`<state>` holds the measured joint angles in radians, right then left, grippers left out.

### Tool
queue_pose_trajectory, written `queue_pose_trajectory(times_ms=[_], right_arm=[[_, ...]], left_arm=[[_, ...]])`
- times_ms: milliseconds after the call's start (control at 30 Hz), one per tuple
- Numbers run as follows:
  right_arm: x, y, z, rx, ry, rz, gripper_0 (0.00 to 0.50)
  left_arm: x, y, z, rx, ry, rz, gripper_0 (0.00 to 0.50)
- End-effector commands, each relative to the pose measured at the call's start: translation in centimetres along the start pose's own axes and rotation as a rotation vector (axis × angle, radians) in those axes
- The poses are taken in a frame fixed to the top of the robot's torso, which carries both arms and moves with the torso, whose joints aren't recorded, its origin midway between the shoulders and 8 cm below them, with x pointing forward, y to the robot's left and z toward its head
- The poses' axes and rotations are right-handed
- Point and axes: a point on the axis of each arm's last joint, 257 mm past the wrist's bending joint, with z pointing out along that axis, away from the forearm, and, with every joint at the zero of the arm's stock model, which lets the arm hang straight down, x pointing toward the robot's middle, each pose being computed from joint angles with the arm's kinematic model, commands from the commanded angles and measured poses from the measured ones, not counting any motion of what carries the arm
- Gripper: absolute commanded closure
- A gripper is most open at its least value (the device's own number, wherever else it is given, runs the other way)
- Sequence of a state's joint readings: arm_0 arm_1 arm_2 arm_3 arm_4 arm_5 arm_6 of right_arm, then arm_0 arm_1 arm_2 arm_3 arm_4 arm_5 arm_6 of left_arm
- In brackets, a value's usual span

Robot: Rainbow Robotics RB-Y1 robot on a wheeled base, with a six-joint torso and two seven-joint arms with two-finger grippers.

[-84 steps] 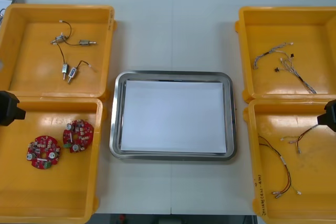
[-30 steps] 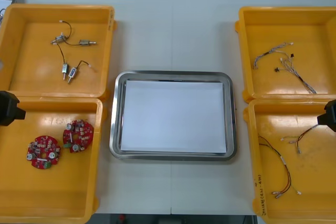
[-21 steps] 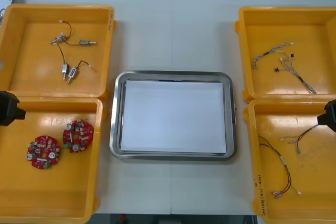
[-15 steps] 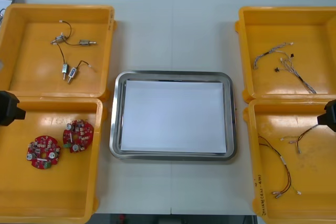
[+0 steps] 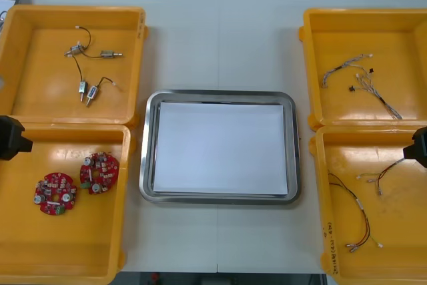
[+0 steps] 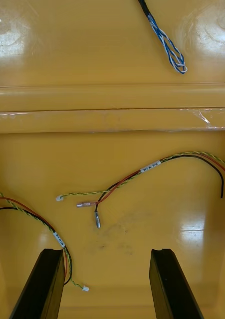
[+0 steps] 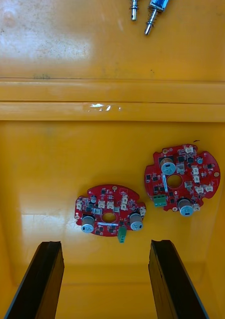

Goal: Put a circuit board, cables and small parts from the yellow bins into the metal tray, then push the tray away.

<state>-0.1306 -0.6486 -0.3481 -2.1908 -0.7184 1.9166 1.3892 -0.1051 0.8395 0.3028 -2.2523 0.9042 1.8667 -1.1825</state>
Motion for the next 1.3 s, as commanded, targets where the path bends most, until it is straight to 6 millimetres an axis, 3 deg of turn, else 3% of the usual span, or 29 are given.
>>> queue_pose_trajectory(times_ms=[33,400,800,900,933,1300], right_arm=[[-1.0,-1.2,-1.7,0.031,-0.046,0.025,0.009],[-1.7,-0.6,-1.9,-0.005,-0.075,0.057,0.011],[-0.5,-1.9,-2.0,0.008,-0.068,0.099,0.009],[0.4,-2.4,-1.7,0.021,-0.052,0.115,0.011],[0.9,-2.6,-1.4,0.025,-0.042,0.123,0.011],[2.5,-3.5,-0.1,0.035,-0.022,0.248,0.008]], left_arm=[[-1.3,1.4,-1.7,-0.048,-0.047,0.097,0.000],[-1.3,1.4,-1.7,-0.048,-0.047,0.097,0.000],[-1.3,1.4,-1.7,-0.048,-0.047,0.097,0.000],[-1.3,1.4,-1.7,-0.048,-0.047,0.097,0.000],[-0.2,0.9,-0.7,-0.029,-0.013,0.091,0.000],[-0.6,0.7,-1.0,-0.028,-0.020,0.102,0.000]])
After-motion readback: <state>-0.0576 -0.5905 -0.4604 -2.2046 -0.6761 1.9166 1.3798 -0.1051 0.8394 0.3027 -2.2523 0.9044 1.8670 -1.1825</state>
